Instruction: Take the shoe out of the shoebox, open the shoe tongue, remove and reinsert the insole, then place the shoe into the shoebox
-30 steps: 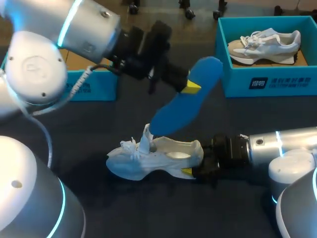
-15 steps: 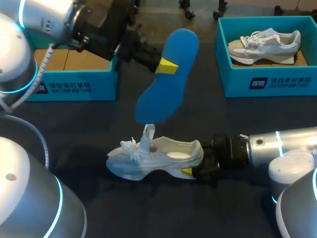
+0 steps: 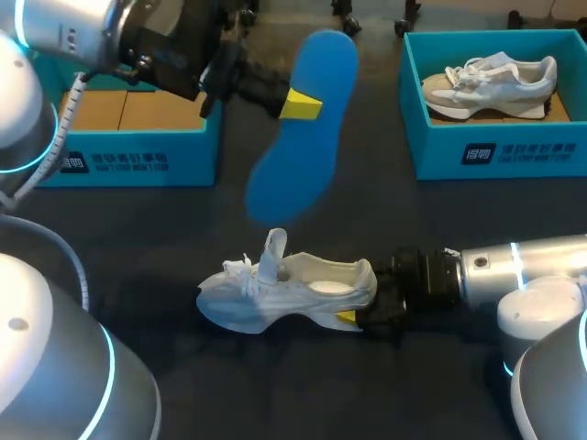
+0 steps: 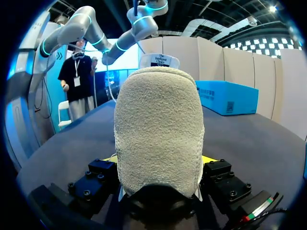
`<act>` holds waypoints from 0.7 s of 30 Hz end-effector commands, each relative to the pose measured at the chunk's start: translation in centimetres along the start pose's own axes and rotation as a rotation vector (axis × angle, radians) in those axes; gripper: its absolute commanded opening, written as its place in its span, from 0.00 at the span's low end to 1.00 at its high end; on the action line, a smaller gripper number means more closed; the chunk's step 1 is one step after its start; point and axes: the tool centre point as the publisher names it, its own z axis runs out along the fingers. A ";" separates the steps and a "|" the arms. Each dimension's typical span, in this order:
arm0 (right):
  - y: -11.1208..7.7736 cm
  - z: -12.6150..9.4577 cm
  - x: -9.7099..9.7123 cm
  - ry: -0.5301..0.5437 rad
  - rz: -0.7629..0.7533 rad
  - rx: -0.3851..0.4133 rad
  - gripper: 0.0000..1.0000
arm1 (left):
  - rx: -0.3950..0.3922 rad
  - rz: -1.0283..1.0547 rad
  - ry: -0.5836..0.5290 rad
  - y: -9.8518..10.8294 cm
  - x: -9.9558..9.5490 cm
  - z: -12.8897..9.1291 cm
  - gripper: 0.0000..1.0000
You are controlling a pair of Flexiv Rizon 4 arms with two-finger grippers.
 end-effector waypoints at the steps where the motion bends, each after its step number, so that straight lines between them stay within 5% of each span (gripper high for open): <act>1: 0.0 0.2 0.1 0.000 -0.001 0.005 0.00 | 0.000 -0.050 -0.062 -0.1 3.4 -1.3 0.00; 4: 0.0 0.2 0.1 0.000 -0.001 0.005 0.00 | 0.042 -0.161 -0.040 -0.8 4.8 -1.8 0.00; 16: 0.0 0.2 0.1 0.000 -0.001 0.005 0.00 | 0.042 -0.161 -0.040 -0.8 4.8 -1.8 0.00; 21: 0.0 0.2 0.1 0.000 -0.001 0.005 0.00 | 0.130 -0.175 -0.067 -1.3 6.7 -2.0 0.00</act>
